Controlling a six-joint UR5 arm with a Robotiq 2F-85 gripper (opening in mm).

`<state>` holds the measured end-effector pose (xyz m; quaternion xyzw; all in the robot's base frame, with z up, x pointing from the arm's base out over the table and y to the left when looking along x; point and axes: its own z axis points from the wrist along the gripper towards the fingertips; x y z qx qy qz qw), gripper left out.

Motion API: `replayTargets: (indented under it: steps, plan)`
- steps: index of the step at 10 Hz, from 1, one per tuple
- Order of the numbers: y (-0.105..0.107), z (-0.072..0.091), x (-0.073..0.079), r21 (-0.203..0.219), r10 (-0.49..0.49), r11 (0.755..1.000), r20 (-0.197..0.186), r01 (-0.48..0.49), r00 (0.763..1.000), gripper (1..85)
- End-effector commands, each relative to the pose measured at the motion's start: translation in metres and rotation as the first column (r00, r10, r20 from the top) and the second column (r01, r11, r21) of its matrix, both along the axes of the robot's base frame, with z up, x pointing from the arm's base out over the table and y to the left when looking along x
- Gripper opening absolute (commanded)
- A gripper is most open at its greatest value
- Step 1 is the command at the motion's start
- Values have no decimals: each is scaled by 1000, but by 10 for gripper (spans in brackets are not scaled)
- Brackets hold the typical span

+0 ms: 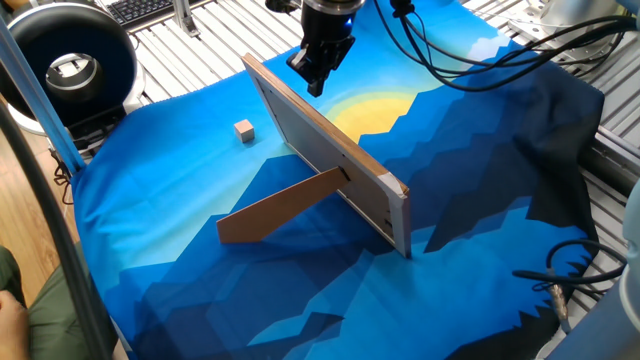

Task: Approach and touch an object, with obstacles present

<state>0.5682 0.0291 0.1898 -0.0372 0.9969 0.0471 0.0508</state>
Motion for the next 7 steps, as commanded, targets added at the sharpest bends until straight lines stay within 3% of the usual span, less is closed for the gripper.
replayTargets:
  steps: [1, 7]
  plan:
    - [3, 1, 1, 15, -3, 1000, 5, 3, 1000, 10]
    - [4, -1, 1, 23, -4, 1000, 13, 4, 1000, 10]
